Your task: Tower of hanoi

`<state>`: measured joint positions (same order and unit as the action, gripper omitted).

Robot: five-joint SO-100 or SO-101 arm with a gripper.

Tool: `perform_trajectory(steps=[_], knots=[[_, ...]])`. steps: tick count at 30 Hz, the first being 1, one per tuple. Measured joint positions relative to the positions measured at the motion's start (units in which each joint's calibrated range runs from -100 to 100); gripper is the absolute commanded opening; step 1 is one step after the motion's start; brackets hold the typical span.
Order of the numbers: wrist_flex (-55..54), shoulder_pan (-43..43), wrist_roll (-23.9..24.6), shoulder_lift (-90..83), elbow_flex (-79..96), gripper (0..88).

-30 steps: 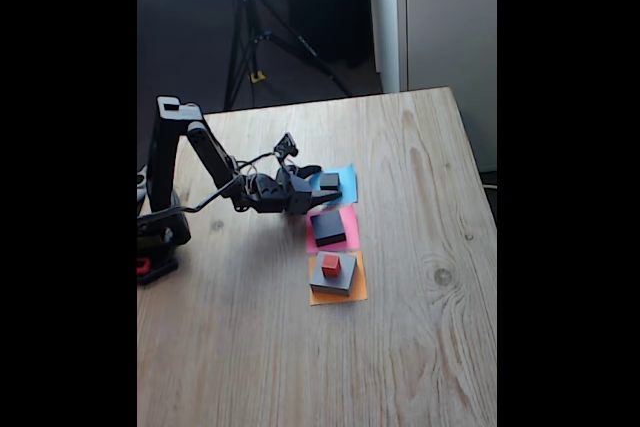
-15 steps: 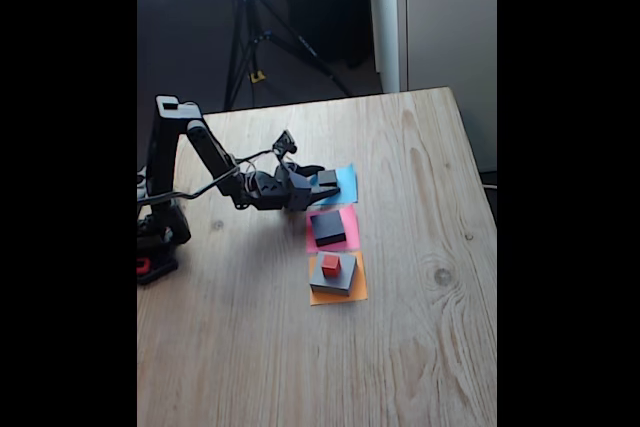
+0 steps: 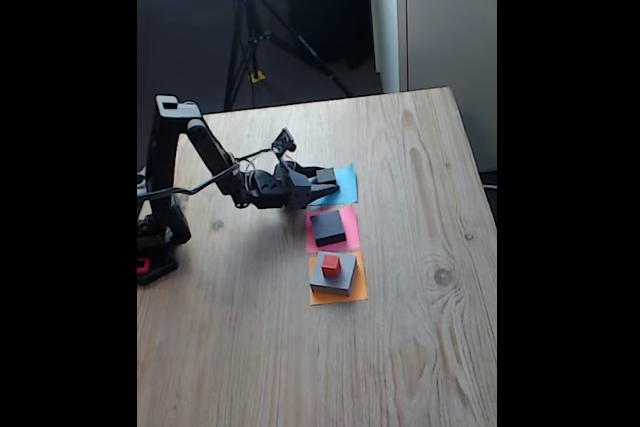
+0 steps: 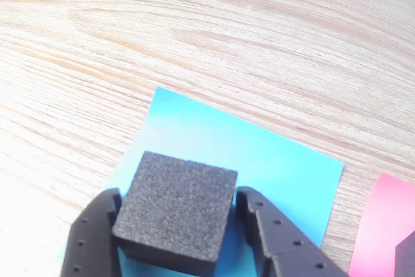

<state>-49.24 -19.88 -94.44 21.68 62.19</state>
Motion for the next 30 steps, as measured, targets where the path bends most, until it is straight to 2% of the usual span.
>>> perform_trajectory(steps=[4,20,30], knots=[[0.0,0.0,-1.4,-0.1,0.0,12.2],[2.4,0.0,-1.4,-0.6,0.0,8.2],[11.9,0.3,0.0,-7.3,0.6,7.2]])
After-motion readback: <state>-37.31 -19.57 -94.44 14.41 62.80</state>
